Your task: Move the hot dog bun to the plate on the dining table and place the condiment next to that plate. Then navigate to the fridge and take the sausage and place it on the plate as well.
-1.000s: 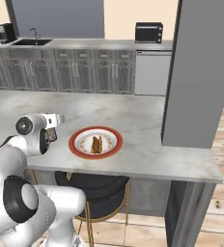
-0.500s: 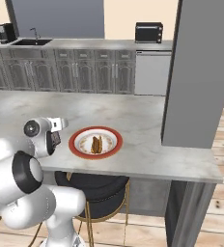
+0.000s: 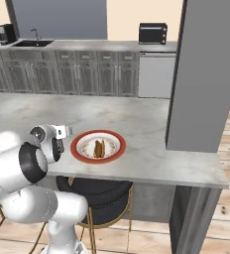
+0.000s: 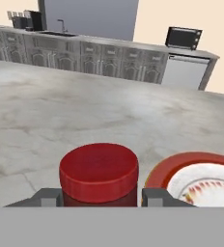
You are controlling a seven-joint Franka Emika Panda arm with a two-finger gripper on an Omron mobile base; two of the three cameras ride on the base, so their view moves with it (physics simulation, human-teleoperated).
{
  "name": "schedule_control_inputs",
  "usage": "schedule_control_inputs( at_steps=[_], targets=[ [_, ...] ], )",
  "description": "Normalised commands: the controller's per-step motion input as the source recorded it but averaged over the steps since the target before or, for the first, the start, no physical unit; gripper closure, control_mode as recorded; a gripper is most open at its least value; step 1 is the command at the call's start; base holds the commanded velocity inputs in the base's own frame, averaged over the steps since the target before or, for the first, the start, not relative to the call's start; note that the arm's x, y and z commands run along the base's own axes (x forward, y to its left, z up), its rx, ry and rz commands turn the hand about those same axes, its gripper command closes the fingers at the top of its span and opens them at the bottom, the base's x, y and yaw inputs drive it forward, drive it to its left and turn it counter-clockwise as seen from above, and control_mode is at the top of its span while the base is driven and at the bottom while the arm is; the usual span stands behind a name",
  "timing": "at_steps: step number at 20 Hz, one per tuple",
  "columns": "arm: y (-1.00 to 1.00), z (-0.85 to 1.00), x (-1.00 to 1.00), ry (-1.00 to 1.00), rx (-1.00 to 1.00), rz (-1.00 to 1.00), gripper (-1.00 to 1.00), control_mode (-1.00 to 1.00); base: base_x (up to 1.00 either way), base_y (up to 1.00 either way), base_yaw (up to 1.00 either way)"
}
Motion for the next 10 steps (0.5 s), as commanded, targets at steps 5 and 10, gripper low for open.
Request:
schedule_control_inputs(
  at_steps=[5,10],
  targets=[
    [0.03,-0.1,0.09,0.0,0.0,0.0,1.0,-1.0,0.0,0.0,0.0],
    [0.04,0.0,0.17,-0.02,0.02,0.02,1.0,-1.0,0.0,0.0,0.0]
  ],
)
